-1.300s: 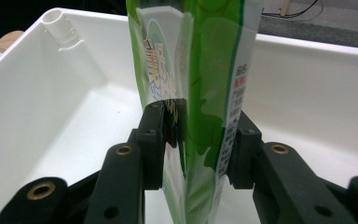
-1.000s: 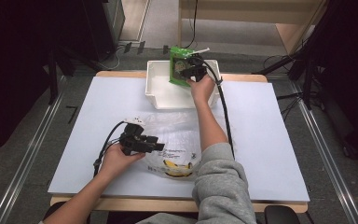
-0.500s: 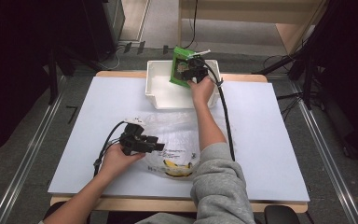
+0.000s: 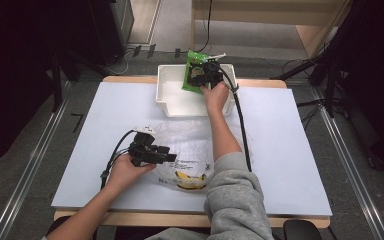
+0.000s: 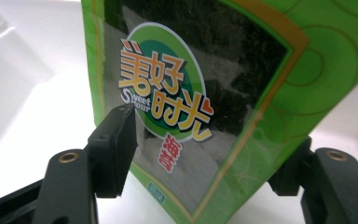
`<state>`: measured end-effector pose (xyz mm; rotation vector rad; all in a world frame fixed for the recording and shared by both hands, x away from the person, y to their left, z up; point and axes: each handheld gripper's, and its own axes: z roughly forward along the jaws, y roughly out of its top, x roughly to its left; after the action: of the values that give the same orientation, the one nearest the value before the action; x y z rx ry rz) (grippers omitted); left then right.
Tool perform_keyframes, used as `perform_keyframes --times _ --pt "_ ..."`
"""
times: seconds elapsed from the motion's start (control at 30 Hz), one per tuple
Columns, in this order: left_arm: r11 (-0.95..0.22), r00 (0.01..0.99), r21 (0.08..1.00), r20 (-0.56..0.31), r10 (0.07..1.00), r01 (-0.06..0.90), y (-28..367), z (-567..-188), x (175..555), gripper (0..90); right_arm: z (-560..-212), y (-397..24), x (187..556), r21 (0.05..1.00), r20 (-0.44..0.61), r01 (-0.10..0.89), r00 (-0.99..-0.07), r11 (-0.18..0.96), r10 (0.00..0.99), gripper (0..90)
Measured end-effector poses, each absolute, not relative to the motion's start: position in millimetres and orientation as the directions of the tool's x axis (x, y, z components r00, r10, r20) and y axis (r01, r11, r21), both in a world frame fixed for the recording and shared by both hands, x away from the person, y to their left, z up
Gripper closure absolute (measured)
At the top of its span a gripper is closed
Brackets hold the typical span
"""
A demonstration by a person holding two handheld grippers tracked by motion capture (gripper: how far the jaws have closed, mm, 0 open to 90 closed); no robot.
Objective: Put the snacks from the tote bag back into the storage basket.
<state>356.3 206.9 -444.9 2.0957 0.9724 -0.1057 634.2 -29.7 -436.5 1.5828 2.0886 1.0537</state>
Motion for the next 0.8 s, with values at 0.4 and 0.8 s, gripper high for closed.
perform_keyframes --times 0.4,0.8 --pt "-0.375 0.697 0.636 -0.382 0.606 0.675 208 -445 356 48.5 -439 -18 638 0.709 0.178 0.694 -0.353 0.129 0.919 33.7" --pt "-0.370 0.696 0.639 -0.381 0.609 0.674 208 -444 356 48.4 -442 -13 645 0.686 0.186 0.712 -0.375 0.154 0.908 26.2"
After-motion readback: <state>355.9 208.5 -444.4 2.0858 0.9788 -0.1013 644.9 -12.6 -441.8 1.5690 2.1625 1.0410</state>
